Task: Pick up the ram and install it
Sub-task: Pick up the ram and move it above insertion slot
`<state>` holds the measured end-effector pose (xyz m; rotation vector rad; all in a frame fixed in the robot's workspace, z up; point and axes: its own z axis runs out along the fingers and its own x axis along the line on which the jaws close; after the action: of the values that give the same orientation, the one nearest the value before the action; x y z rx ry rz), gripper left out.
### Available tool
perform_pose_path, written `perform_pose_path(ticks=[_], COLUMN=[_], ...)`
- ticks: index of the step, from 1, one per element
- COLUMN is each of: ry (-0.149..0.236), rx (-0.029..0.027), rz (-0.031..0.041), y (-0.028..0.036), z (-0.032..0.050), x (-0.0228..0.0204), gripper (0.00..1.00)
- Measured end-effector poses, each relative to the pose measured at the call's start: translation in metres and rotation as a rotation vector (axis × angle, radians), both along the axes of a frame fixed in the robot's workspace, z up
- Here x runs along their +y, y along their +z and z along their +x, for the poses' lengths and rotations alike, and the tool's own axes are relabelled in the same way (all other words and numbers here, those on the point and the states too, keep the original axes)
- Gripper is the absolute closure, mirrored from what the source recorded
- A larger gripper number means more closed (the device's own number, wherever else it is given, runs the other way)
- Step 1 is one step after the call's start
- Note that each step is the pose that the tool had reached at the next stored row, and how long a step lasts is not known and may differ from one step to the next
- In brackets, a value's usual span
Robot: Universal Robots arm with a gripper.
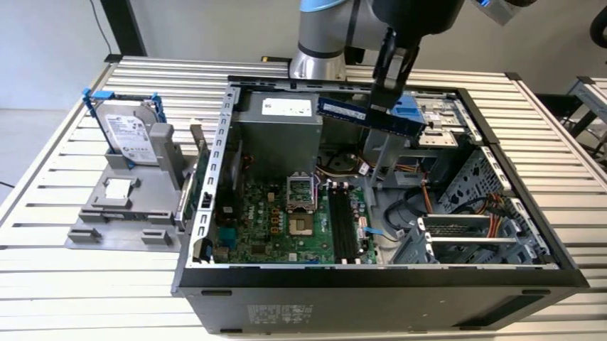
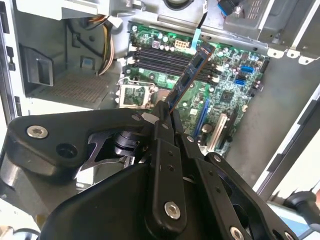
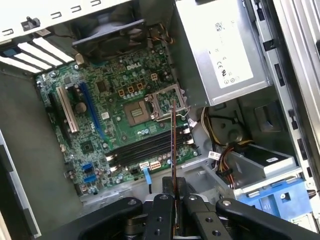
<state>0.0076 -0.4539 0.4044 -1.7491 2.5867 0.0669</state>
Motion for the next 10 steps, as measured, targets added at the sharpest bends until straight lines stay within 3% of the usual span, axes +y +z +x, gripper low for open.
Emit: perform_pose_path(ticks=[10], ry=[-0.107], rx=[0.0], rz=[0.0001], y=[0.0], z=[0.0], x=[-0.0001], gripper=[1.0])
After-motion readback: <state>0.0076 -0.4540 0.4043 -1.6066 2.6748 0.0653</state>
